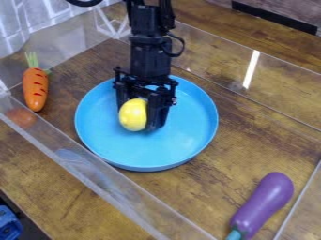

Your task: Put the lemon on the blue tray

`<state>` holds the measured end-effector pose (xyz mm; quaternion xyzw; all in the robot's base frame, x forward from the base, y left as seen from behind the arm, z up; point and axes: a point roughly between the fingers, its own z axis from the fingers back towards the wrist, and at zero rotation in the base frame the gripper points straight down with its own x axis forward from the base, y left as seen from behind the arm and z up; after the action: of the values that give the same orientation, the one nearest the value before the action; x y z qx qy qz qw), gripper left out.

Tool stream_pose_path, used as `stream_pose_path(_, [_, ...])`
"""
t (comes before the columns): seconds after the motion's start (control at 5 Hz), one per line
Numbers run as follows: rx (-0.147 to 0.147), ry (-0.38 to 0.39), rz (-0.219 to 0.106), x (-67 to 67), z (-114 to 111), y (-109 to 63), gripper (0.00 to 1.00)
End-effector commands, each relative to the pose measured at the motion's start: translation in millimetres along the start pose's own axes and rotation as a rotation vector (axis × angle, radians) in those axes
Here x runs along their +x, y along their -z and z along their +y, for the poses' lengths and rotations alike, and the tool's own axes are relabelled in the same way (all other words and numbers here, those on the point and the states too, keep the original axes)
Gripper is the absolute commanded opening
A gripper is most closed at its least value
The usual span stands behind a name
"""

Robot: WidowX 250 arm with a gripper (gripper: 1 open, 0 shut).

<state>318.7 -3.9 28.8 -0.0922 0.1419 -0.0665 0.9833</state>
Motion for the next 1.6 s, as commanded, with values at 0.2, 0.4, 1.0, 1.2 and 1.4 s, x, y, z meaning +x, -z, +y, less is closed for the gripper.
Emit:
stream_pose_path(0.2, [0.006,0.037,0.035,3.3,-12.6,10.3,1.0])
stream_pose_path(0.4, [0.0,0.042,0.053,2.9,-15.3,15.3,1.0])
stream_pose_path(1.0, [-0.005,0.054,0.07,1.4,-18.4,18.7,1.0])
stream_pose_path(1.2, [-0.004,0.057,0.07,1.0,-18.5,18.4,1.0])
stream_pose_path(1.4, [-0.004,0.06,0.069,0.6,-18.6,17.9,1.0])
